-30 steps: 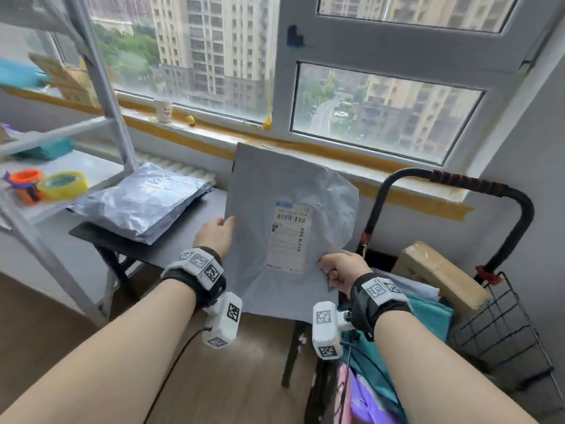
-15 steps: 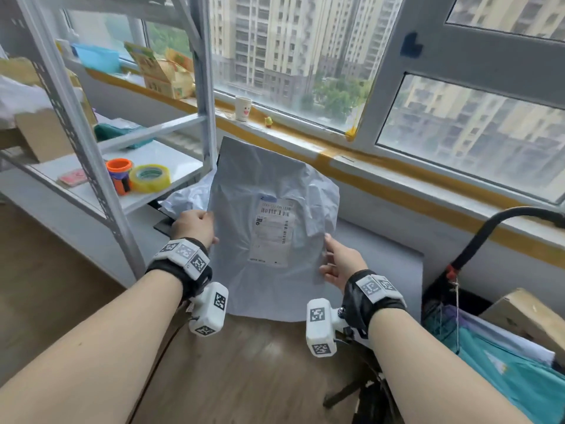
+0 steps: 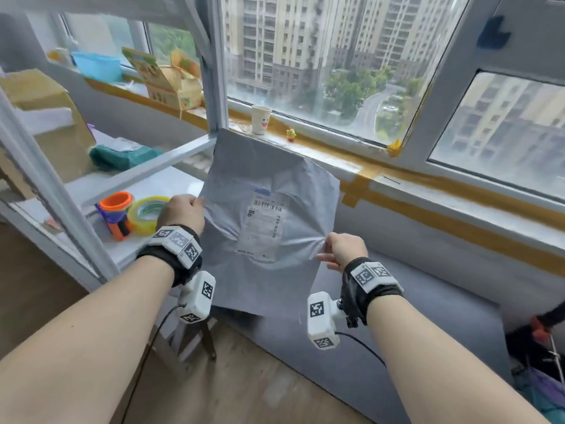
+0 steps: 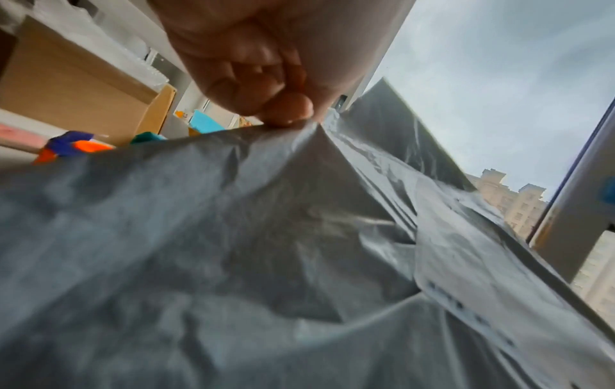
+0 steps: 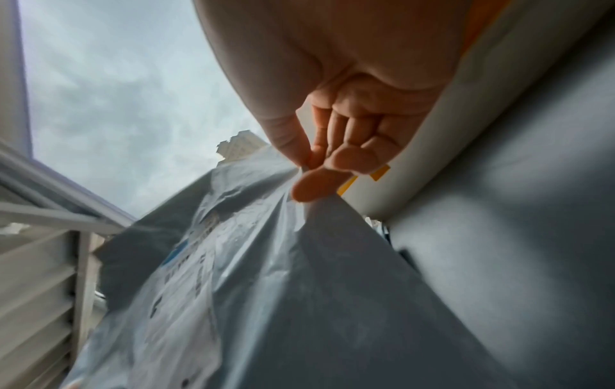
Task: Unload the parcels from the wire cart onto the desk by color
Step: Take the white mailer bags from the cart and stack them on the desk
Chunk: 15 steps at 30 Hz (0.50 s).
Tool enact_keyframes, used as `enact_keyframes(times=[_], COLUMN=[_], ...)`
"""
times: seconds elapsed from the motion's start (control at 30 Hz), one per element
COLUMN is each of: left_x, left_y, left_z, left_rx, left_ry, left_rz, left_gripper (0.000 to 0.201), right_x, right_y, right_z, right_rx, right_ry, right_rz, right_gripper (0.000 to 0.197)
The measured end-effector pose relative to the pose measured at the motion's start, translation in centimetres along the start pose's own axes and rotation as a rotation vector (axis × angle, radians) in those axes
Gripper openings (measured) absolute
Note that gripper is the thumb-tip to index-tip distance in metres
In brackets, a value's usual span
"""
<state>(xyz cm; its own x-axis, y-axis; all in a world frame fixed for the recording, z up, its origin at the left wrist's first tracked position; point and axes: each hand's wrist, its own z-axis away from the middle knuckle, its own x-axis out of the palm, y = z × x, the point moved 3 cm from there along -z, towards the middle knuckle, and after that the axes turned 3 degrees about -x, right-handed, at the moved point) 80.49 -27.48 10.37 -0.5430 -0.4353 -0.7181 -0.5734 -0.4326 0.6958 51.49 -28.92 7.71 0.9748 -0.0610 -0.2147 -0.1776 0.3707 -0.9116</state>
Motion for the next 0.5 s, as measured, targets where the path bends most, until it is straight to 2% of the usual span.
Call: enact_keyframes(times=[0.13, 0.27, 0.4, 0.5], left_x=[0.5, 3.0, 5.3, 7.0], left_y=[1.4, 0.4, -0.1, -1.1], left_z=[-4.7, -9.1, -11.6, -12.3], left_rx=[-0.011, -0.076, -0.074, -0.055], left_ry=[0.018, -0.051, -0.180, -0.363], left_rz=[0.023, 0.088, -0.061, -0.155], left_gripper=[0.020, 0.010, 0.035, 0.053], right_x=[2.3, 4.7, 6.6, 7.8], right_y=[-1.4, -0.4, 0.3, 0.3], right_z=[-4.2, -6.1, -7.1, -7.2], right_rx=[0.049, 0.145, 0.247, 0.313], right_ry=[-0.026, -0.019, -0.062, -0.094], right_rz=[0.000, 0.029, 0.167, 0.268], right_gripper=[0.023, 0.019, 0.016, 0.016])
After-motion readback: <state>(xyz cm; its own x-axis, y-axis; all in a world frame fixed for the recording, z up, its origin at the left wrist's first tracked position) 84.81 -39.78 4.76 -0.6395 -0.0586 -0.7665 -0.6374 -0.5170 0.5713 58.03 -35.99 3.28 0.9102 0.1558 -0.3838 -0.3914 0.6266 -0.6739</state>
